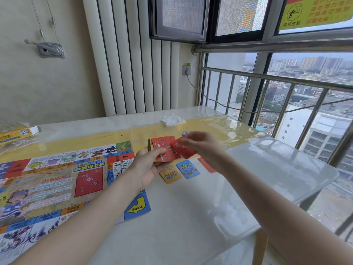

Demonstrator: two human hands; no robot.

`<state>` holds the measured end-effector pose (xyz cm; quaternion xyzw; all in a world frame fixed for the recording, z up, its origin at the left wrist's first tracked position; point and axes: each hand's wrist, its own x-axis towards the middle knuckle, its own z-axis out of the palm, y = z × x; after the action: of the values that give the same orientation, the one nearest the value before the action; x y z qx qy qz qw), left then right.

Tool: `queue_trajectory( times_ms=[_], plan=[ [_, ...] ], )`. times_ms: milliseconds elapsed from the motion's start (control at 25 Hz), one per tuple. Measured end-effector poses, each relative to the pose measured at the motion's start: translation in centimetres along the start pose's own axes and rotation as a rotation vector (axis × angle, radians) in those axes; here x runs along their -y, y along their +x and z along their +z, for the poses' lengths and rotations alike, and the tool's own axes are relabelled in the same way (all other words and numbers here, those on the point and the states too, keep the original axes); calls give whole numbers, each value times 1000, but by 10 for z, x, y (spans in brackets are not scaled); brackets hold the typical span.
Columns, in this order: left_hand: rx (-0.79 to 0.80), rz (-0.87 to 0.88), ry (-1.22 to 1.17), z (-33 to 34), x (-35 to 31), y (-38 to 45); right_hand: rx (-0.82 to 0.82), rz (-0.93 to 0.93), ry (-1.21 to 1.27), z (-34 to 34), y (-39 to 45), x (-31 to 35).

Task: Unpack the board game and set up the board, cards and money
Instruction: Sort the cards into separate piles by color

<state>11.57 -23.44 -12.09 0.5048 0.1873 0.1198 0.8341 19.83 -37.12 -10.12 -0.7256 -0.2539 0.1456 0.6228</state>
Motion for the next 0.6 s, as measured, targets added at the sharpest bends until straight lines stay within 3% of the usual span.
queue_trajectory(
  times_ms=[120, 280, 480, 600],
  plan=[
    [24, 37, -5, 6, 1, -2, -110, 6, 60, 8, 2, -7],
    [92, 63, -1, 8, -3, -4, -33, 98, 140, 9, -3, -6],
    [81, 40, -1, 12, -3, -4, -243, 166, 328, -20, 3, 4],
    [77, 25, 13, 17, 1, -4, -391, 169, -41, -49, 4, -3]
  ],
)
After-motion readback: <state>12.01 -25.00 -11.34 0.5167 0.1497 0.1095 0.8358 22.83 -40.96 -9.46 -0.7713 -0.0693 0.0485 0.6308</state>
